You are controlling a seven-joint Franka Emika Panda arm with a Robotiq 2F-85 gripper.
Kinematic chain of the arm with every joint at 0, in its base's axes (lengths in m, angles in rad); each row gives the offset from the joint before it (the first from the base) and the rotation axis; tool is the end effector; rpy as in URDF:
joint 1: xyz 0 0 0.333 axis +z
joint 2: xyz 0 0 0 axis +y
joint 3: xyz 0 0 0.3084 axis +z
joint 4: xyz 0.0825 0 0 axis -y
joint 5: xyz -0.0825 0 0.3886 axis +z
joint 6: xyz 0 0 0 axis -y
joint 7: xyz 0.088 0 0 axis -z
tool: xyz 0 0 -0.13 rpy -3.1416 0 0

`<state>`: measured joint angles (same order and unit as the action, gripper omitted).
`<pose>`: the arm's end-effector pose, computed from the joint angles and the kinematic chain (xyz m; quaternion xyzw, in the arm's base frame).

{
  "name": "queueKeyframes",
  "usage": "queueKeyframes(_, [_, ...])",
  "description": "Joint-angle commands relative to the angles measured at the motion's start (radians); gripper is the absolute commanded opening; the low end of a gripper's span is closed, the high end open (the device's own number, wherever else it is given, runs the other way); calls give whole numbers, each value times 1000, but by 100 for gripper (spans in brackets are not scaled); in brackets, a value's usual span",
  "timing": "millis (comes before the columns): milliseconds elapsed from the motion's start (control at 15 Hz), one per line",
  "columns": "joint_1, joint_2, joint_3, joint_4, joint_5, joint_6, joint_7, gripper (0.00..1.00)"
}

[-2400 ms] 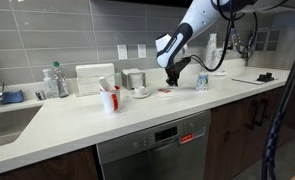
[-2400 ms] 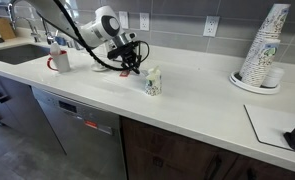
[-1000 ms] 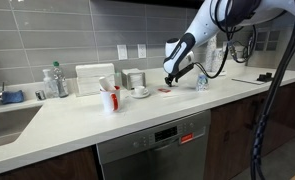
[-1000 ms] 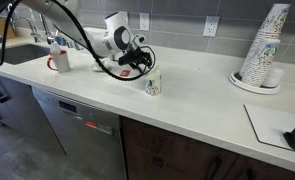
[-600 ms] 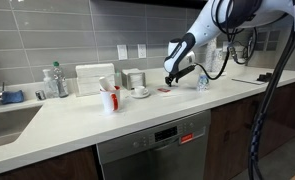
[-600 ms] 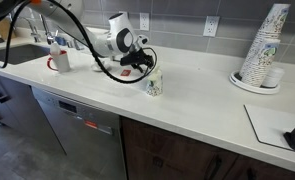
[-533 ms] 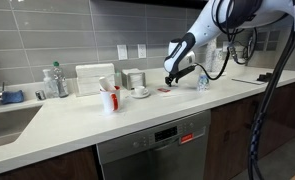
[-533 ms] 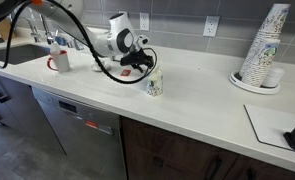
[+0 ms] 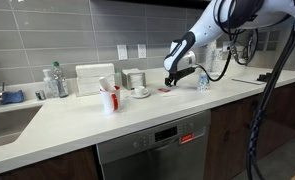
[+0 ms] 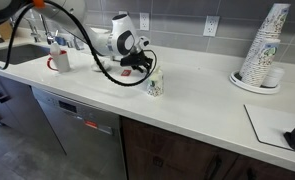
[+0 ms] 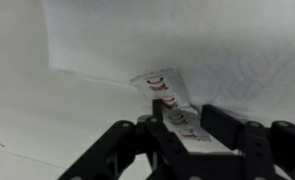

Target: Put the white sachet on the paper cup on the right

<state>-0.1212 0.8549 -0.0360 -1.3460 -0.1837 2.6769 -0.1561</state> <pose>0.7790 -0.1125 0.2355 0.9664 0.0786 0.2204 0.1067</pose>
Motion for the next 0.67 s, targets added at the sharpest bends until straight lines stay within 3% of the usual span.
queueKeyframes(0, [-14, 22, 21, 20, 32, -47, -47, 31])
queueKeyframes(67, [-11, 20, 19, 20, 30, -55, -49, 14])
queueKeyframes(133, [-9, 19, 17, 23, 27, -56, -51, 4])
queueKeyframes(600, [25, -12, -18, 23, 2, -111, -29, 1])
